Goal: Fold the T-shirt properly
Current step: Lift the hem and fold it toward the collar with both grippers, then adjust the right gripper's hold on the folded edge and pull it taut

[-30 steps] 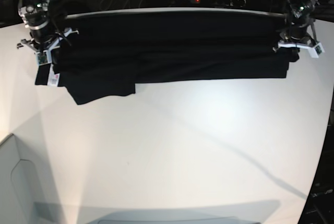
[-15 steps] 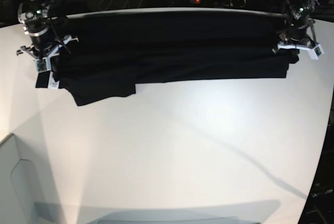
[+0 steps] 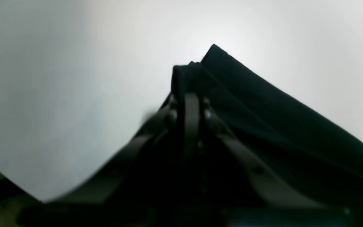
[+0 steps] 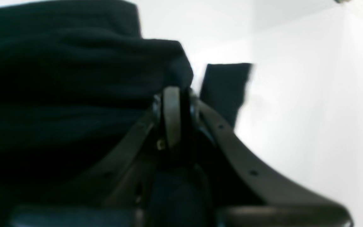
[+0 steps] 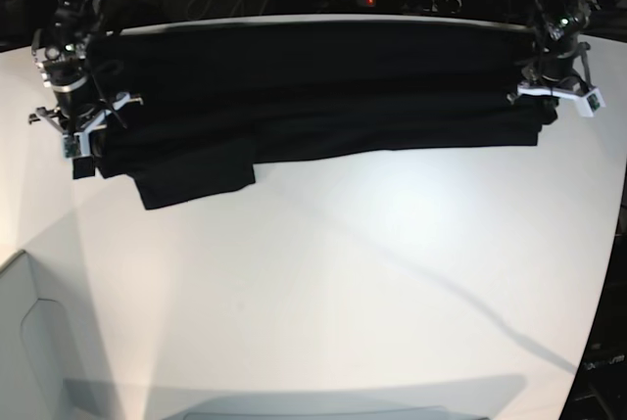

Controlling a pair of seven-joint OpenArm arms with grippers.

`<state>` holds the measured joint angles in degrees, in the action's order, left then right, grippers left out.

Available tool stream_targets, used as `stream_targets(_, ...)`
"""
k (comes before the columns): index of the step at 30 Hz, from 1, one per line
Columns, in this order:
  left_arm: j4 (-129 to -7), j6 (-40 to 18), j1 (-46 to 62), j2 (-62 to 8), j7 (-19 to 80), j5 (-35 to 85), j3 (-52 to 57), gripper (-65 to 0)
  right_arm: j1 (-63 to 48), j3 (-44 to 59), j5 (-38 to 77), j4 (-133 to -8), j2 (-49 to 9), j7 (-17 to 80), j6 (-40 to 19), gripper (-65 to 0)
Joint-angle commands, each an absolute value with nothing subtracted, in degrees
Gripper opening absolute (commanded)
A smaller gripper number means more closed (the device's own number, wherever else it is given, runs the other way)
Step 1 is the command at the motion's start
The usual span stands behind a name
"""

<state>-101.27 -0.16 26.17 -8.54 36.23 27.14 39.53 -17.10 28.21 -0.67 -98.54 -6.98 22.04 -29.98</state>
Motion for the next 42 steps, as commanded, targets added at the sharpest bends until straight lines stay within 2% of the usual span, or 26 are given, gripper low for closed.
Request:
stream_targets(1, -102.11, 0.04, 26.24, -9.36, 34.95, 26.95, 39.78, -65.0, -17.36, 29.05, -0.40, -99.38, -7.87, 20.79, -29.76, -65.0)
stream_targets(12, -102.02, 0.04, 24.22, -9.36, 35.30, 26.77, 39.69, -65.0, -22.37, 28.97, -0.31, -99.38, -7.96, 20.79, -29.76, -64.8)
stream_targets(14, -102.02, 0.04, 24.22, -9.36, 35.12, 26.59, 39.69, -65.0, -22.29, 28.97, -0.31, -98.42, -7.96, 20.88, -30.81, -58.4)
stream_targets(19, -102.11, 0.04, 23.78, -9.36, 35.12, 26.59, 39.69, -65.0, -21.85, 29.76, -0.31, -98.15, -7.96, 20.79, -34.59, -36.6)
stream_targets(21, -102.11, 0.04, 23.87, -9.36, 35.12, 26.86, 39.69, -65.0, -22.11, 31.96, -0.04, -101.49, -7.60, 20.53, -34.68, -30.9)
stream_targets(23, -102.11, 0.04, 23.87, -9.36, 35.21, 26.86, 39.69, -65.0, -21.76, 34.24, -0.04, -105.63, -5.58, 20.62, -34.77, -28.0)
stream_targets(28, -102.11, 0.04, 24.22, -9.10, 35.12, 26.86, 39.69, -65.0, -19.03, 34.68, -0.13, -111.43, -3.47, 20.97, -34.77, -27.0)
stream_targets(32, -102.11, 0.04, 24.40, -9.10, 35.03, 26.86, 39.69, -65.0, -14.46, 27.65, -0.40, -109.58, -4.79, 26.15, -34.77, -26.9)
stream_targets(36, -102.11, 0.04, 24.40, -9.10, 35.30, 26.77, 40.04, -65.0, -6.64, 20.97, -0.40, -102.11, -7.34, 34.59, -34.77, -26.9)
stream_targets(42, -102.11, 0.04, 24.92, -8.84, 35.30, 26.68, 40.13, -65.0, 2.95, 20.44, -0.40, -87.43, -8.13, 36.44, -34.68, -26.9)
